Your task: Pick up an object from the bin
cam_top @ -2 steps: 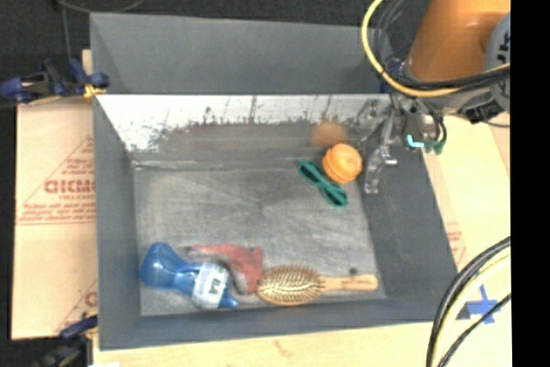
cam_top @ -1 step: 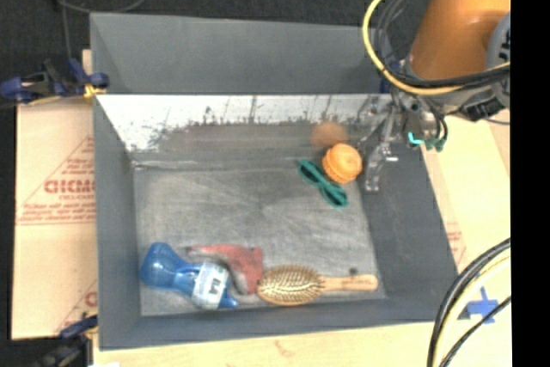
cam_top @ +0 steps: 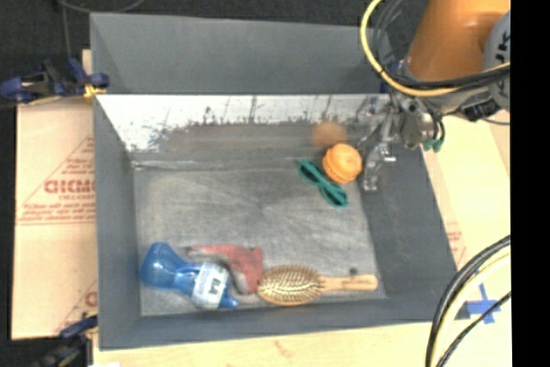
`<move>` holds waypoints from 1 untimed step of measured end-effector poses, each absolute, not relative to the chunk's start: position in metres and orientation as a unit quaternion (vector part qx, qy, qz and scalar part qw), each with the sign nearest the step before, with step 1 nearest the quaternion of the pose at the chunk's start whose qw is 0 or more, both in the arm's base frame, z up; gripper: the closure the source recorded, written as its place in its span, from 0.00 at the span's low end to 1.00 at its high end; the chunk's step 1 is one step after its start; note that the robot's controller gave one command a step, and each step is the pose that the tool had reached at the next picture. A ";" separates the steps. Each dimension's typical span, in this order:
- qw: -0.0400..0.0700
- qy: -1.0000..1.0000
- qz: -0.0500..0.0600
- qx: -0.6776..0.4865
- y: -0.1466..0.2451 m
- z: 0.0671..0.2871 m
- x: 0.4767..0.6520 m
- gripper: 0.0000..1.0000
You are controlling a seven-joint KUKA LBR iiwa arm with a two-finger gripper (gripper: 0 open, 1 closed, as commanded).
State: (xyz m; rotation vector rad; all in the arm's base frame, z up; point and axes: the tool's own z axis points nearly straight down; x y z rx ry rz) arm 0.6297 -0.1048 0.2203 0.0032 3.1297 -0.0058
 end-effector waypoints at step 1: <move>0.005 1.000 -0.002 -0.007 -0.096 0.149 0.637 0.00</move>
Offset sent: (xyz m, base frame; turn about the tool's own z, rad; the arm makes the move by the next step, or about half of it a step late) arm 0.0197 -0.0050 -0.1257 -0.0984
